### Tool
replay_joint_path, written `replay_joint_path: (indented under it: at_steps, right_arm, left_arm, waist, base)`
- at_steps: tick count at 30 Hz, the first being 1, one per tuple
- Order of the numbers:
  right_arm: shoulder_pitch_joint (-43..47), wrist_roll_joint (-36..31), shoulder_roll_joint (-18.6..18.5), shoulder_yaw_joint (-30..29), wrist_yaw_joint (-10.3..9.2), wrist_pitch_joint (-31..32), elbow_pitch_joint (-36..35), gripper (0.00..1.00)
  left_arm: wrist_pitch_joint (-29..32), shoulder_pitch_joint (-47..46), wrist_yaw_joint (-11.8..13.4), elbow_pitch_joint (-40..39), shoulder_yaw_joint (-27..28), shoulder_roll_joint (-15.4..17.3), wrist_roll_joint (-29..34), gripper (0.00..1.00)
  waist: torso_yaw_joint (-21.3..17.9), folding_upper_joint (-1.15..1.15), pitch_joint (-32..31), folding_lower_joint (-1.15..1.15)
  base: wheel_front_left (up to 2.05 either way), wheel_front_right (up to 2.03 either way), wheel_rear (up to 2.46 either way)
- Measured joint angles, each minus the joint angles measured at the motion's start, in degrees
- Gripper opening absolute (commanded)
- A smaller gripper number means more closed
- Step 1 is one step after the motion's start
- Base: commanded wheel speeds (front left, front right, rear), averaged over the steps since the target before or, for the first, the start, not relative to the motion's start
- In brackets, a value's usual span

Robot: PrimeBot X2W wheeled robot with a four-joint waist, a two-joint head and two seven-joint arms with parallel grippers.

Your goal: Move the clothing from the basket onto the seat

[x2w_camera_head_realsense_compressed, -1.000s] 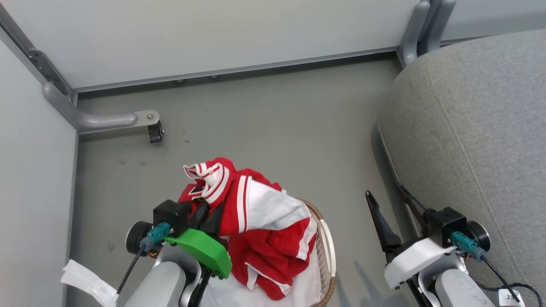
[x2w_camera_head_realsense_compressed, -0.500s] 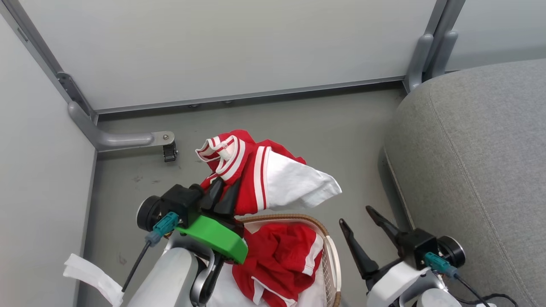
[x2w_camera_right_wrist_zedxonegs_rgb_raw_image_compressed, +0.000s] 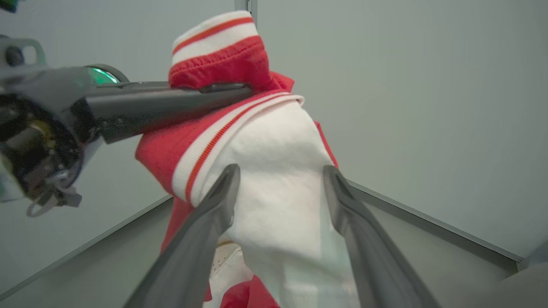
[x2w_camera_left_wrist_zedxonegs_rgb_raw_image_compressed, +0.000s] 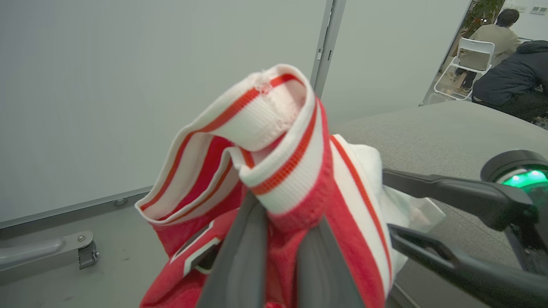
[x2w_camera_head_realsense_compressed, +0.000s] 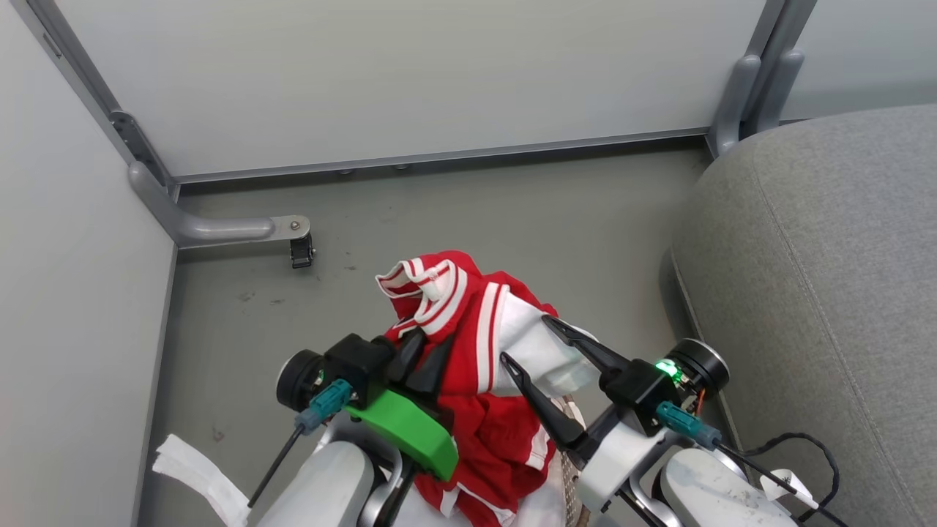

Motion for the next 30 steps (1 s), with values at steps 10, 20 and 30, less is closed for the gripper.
replay_joint_path:
  at_steps: [10,20,30]
  right_arm:
    - [-3.9,1.9,1.6,4.5,-0.01,0.0,7.0,1.00]
    - [-6.4,6.8,2.8,6.4,-0.01,0.0,11.1,0.00]
    - [-5.4,8.1,2.5,3.7,0.00,0.0,8.5,0.00]
  left_arm:
    - [0.0,-0.9,0.0,0.0,-6.8,-0.6,-2.5,0.00]
    - [0.0,-1.9,0.0,-1.2,-12.1,-0.5,-6.2,0.00]
    - [-0.1,-2.2,0.0,-1.1,-10.1,-0.1,-6.2,1.00]
  waist:
    - [2.5,0.00,0.3,0.00]
    - [4.1,0.00,1.2,0.00]
    - [2.3,0.00,1.9,0.00]
  base:
    - [0.00,0.00,0.00]
    - [0.00,0.00,0.00]
    - [0.00,0.00,0.00]
